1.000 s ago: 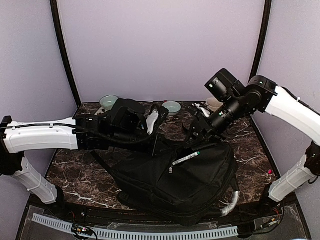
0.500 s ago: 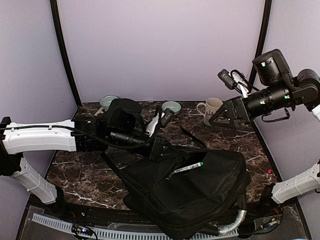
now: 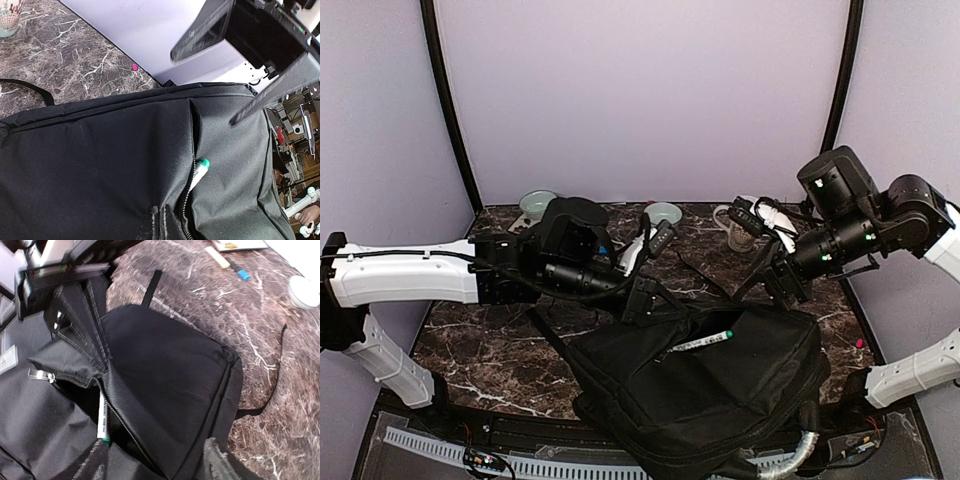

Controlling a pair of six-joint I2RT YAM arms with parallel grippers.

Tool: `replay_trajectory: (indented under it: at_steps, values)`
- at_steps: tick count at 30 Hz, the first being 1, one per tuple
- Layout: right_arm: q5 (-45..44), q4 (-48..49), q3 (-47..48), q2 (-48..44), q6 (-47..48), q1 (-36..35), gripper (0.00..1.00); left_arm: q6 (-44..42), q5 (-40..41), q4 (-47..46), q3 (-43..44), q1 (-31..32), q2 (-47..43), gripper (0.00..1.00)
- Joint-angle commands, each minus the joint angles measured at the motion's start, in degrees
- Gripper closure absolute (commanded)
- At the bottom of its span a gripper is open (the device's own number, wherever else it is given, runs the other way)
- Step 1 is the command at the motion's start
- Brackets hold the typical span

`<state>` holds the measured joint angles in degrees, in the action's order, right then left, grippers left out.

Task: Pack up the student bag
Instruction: Pass from the left arm to the right

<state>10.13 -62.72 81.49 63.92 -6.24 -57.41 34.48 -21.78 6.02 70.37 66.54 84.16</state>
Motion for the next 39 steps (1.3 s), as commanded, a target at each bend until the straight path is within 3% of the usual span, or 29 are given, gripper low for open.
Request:
replay_trajectory:
  at_steps: [1, 5, 10, 19, 24, 27, 32, 34, 39]
  values:
    - [2.30, 3.95, -2.91, 0.19, 2.90, -1.27, 0.39, -0.07, -3.24, -11.30, 5.92, 0.25, -1.29, 1.00]
    - [2.24, 5.85, -6.63, -0.39, 3.72, -1.39, 0.48, 0.01, -3.59, -11.70, 6.32, 0.25, -0.62, 1.00]
    - [2.17, 8.84, -10.99, -1.35, 3.90, -1.41, 0.52, 0.20, -3.60, -11.67, 6.71, 0.22, 0.18, 1.00]
    - [-1.17, 14.33, -18.03, -3.68, 3.71, -1.39, 0.76, 0.72, -4.22, -12.26, 7.20, 0.25, 0.90, 1.00]
    - [-0.30, 19.75, -21.37, -5.37, 2.52, -1.44, 0.84, 1.09, -4.32, -12.88, 6.86, 0.21, 0.64, 1.00]
    - [0.03, 21.21, -21.58, -5.54, 1.64, -1.39, 0.98, 1.44, -4.25, -13.05, 6.66, 0.23, 0.74, 1.00]
    - [-4.01, 17.23, -16.48, -6.10, -2.84, -1.39, 1.00, 0.95, -2.10, -12.20, 7.42, 0.17, 0.41, 1.00]
    - [-8.08, 12.85, -11.18, -5.17, -5.23, -1.41, 1.00, 0.43, 2.22, -9.57, 8.66, 0.25, 0.20, 0.92]
    - [-13.86, 4.82, -3.11, -4.16, -12.06, -1.39, 1.00, -1.79, 13.61, -3.27, 10.48, 0.23, -1.40, 0.53]
